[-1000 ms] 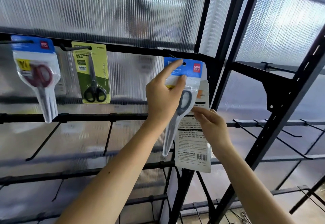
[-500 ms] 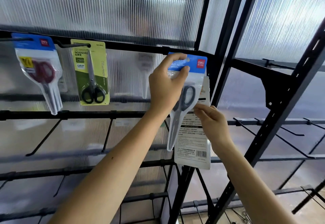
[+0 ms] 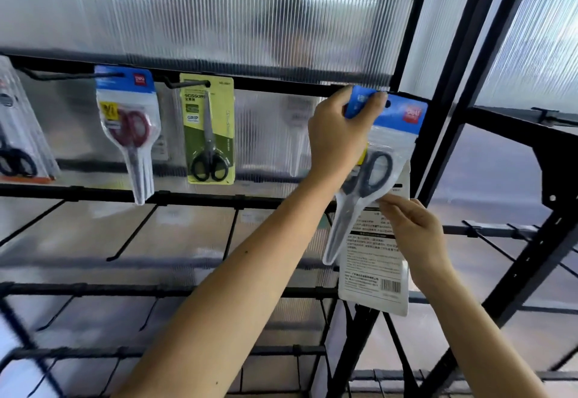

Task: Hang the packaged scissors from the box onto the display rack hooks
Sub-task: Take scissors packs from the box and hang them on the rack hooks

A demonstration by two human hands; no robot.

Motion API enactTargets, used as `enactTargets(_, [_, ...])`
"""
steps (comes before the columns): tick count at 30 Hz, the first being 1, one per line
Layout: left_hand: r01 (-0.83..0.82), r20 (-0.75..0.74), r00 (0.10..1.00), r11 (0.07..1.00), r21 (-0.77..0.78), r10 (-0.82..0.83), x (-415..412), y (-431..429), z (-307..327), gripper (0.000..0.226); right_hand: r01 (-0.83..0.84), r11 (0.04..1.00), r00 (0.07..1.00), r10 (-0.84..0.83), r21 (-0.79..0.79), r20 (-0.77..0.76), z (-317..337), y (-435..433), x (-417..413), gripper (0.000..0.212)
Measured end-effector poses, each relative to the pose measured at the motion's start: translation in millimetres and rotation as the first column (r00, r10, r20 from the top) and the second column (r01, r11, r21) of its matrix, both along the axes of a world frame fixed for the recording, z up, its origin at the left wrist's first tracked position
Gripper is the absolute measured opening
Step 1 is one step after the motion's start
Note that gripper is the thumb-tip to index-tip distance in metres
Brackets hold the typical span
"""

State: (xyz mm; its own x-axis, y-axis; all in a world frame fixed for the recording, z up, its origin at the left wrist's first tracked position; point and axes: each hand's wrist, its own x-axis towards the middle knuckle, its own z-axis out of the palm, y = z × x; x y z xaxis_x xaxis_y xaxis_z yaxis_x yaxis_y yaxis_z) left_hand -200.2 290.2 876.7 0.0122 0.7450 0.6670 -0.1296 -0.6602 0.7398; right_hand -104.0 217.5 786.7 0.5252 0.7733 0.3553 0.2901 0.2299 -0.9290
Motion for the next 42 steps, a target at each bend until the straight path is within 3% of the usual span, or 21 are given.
enactTargets(6, [-0.049, -0.002, 0.999, 0.998, 0.048, 0.049, -3.4, 5.3, 1.6, 0.025, -0.017, 1.000, 1.000, 0.017, 0.010, -0.009, 3.0, 1.6, -2.5, 0.031])
enactTargets(16, [0.024, -0.037, 0.999, 0.999, 0.037, -0.023, -9.0, 15.5, -6.0, 0.014, -0.003, 1.000, 1.000, 0.003, -0.001, 0.003, 6.3, 5.8, -3.7, 0.027])
enactTargets(20, [0.196, -0.009, 0.980, 0.968, -0.158, -0.200, -14.8, 26.7, -2.7, 0.025, -0.007, 1.000, 1.000, 0.007, -0.002, -0.007, 5.5, 6.5, -1.1, 0.028])
enactTargets(23, [0.317, -0.012, 0.942, 0.900, -0.298, -0.335, -21.7, 37.5, -6.7, 0.053, 0.005, 1.000, 1.000, -0.005, -0.009, 0.011, 3.7, 7.2, 0.4, 0.031])
enactTargets(24, [0.330, -0.025, 0.935, 0.890, -0.315, -0.355, -24.3, 38.7, -9.5, 0.054, 0.010, 1.000, 1.000, -0.009, -0.009, 0.016, 3.2, 7.9, 0.6, 0.031])
enactTargets(27, [0.347, -0.083, 0.914, 0.873, -0.343, -0.396, -29.8, 39.0, -18.2, 0.029, 0.005, 1.000, 1.000, -0.005, -0.018, 0.012, 3.7, 9.7, -1.4, 0.030])
enactTargets(32, [0.397, -0.248, 0.846, 0.868, -0.299, -0.472, -32.3, 33.9, -31.5, 0.007, -0.006, 1.000, 0.999, 0.007, -0.029, 0.051, 2.9, 9.9, -7.4, 0.027])
enactTargets(35, [0.426, -0.282, 0.824, 0.865, -0.264, -0.492, -34.7, 28.9, -38.3, 0.011, -0.026, 0.999, 0.998, 0.028, -0.033, 0.052, 2.5, 8.0, -11.4, 0.022])
enactTargets(39, [0.425, -0.272, 0.873, 0.905, 0.014, -0.405, -35.4, 12.3, -30.3, 0.036, -0.075, 0.997, 0.997, 0.073, 0.026, 0.039, 3.9, 1.2, -13.6, 0.031])
enactTargets(42, [0.430, -0.271, 0.883, 0.892, 0.136, -0.384, -33.1, -2.6, -11.1, 0.033, -0.096, 0.994, 0.995, 0.096, 0.049, -0.002, 1.0, 1.0, -10.2, 0.041])
